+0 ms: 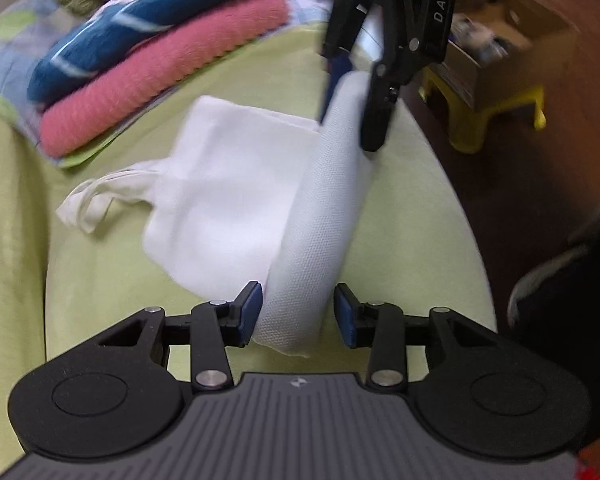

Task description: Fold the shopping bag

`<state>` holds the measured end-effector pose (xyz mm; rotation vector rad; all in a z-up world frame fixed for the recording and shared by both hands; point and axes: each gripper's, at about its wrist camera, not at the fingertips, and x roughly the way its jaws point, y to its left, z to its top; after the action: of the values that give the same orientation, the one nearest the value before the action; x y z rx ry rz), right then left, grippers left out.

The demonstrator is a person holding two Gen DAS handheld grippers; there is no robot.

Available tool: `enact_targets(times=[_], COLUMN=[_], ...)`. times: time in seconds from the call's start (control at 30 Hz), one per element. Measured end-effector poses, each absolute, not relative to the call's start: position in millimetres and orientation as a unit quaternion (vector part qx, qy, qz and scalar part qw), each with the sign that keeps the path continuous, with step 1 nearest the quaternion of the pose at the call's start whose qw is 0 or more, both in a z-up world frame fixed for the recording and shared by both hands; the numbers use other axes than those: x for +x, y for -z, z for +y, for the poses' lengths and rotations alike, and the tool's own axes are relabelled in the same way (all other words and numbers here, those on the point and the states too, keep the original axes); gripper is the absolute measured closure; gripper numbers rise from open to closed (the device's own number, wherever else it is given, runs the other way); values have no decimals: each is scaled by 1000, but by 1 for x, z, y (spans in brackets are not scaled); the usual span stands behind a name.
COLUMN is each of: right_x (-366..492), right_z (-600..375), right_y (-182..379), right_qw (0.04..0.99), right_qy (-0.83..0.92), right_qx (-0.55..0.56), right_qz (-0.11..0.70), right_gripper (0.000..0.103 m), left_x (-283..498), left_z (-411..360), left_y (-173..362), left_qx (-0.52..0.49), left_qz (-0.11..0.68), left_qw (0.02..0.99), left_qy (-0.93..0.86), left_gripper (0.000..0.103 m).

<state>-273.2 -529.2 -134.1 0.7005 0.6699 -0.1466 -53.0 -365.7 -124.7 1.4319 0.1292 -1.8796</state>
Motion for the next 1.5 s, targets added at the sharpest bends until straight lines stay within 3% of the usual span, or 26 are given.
enact_targets(times=[0.17, 0.4, 0.57, 0.73, 1.1, 1.33, 1.4, 1.5], right_x=[-275, -284, -282, -285, -301, -288, -278, -259], right_z=[-559, -569, -571, -563, -532, -507, -492, -454], right_y=[147, 158, 162, 160, 159, 145, 126, 102], right_qw=[827, 786, 769, 754, 739, 788, 811, 843], right_qy=[81, 116, 149, 189, 277, 323, 360, 413], right_qx=[454, 529, 549, 565, 576, 478, 392, 213], right_qz=[322, 298, 290, 275, 212, 216, 245, 272], right_gripper=[60, 60, 62, 62, 63, 58, 53, 56], left_x=[-49, -39, -34, -46, -55, -49, -52, -53], left_z=[-385, -383, -377, -366, -386, -391, -390, -391], left_y=[121, 108, 90, 84, 129, 136, 137, 137], left_qx=[553, 528, 516, 505, 505, 501, 504, 503], left_qz=[74, 73, 39, 16, 33, 35, 30, 33], left_qw=[392, 443, 499, 491, 491, 483, 484, 485], left_qy=[731, 721, 696, 710, 709, 718, 715, 715], left_gripper=[51, 48, 68, 68, 68, 69, 70, 70])
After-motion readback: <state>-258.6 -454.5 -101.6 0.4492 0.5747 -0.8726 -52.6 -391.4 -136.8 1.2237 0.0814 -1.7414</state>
